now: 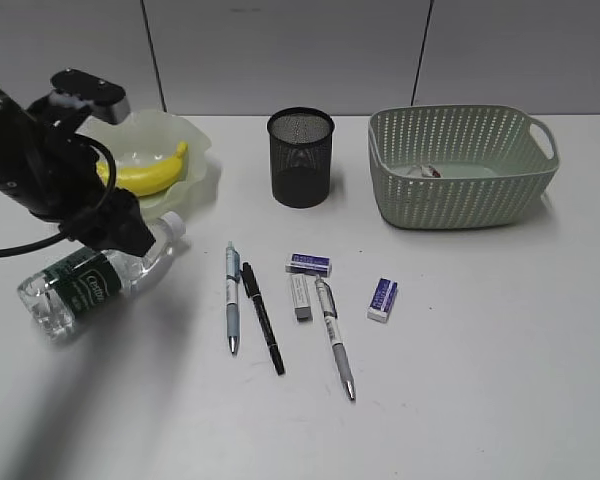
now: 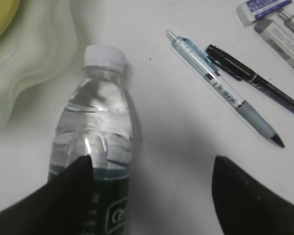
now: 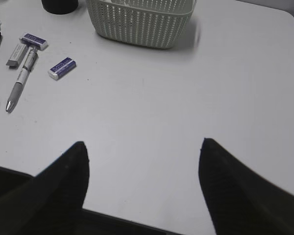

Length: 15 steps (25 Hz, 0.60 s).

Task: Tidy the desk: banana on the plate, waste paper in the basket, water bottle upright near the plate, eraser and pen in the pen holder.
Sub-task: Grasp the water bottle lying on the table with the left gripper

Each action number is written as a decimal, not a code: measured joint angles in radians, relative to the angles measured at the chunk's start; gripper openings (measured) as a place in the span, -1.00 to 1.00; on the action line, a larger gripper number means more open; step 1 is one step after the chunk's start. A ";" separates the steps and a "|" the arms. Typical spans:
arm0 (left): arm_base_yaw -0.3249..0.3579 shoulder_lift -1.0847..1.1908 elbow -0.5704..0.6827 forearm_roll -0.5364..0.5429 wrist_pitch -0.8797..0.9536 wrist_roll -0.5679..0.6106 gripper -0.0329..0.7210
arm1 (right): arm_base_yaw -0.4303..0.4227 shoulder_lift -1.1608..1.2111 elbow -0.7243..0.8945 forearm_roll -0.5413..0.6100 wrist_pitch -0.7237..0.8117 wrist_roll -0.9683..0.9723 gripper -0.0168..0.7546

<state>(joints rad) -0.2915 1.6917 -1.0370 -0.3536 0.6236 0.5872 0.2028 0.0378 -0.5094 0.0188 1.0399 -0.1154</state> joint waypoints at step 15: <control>-0.014 0.116 -0.019 0.114 -0.091 -0.065 0.58 | 0.000 0.000 0.000 0.000 -0.001 0.000 0.47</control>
<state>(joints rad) -0.3050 1.8075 -1.0555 -0.2396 0.5325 0.5221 0.2028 0.0378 -0.5094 0.0188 1.0391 -0.1154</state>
